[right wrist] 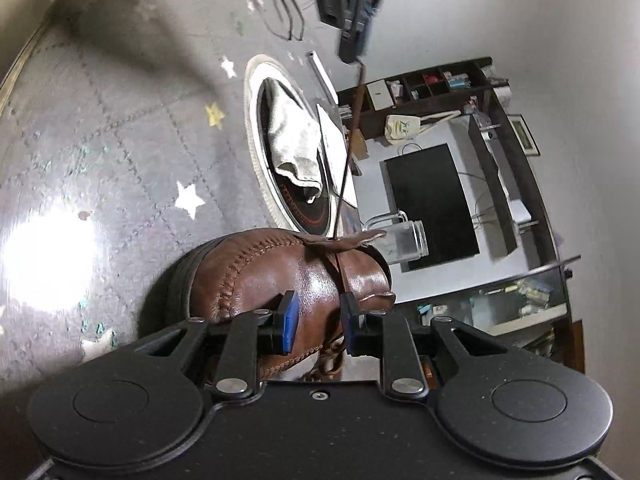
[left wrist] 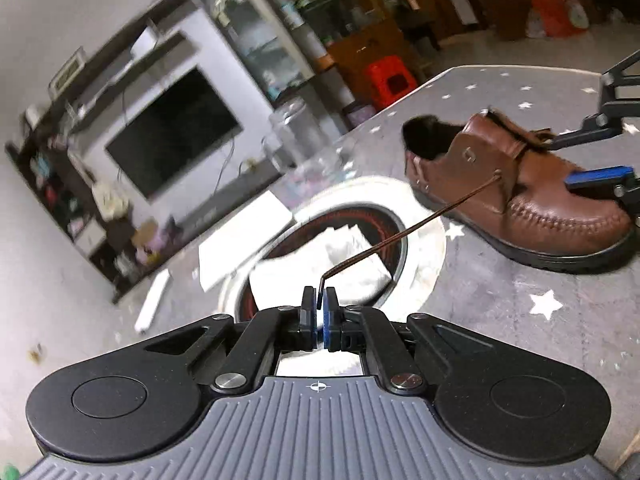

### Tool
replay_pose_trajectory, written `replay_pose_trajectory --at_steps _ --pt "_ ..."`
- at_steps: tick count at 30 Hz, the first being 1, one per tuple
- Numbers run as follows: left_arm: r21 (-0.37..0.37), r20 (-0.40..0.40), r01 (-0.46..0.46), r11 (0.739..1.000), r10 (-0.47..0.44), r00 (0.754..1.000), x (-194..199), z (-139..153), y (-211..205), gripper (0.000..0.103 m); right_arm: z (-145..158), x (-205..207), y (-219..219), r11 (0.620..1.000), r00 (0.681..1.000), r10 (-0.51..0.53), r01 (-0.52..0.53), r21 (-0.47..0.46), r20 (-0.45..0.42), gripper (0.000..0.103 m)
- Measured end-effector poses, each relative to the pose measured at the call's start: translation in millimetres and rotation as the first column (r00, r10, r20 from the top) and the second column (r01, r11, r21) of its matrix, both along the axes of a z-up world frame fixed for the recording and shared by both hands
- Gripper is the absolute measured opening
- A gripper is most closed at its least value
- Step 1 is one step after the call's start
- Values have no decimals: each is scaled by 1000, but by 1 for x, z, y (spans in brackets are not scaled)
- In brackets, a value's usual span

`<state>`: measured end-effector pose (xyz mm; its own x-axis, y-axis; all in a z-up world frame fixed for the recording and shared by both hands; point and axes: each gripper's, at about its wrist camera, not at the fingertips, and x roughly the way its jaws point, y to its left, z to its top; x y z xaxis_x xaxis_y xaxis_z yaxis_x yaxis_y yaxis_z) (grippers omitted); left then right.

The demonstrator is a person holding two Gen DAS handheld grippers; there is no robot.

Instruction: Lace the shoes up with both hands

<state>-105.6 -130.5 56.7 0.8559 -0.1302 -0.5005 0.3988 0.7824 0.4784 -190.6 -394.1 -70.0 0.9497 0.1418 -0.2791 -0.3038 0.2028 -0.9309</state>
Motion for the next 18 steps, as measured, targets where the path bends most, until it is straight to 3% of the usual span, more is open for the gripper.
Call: replay_pose_trajectory --at_steps 3,6,12,18 --pt "-32 -38 -39 999 37 999 7 -4 11 11 11 2 -8 996 999 -21 24 83 -34 25" --pt "-62 -59 -91 994 88 994 12 -5 26 32 25 6 -24 979 994 -63 79 189 -88 25" --pt "-76 -76 -105 992 99 992 5 -9 37 39 36 21 -54 948 975 -155 192 255 -159 25" --pt "-61 -86 -93 994 88 992 6 -17 33 42 33 51 -79 911 936 -202 288 296 -288 25"
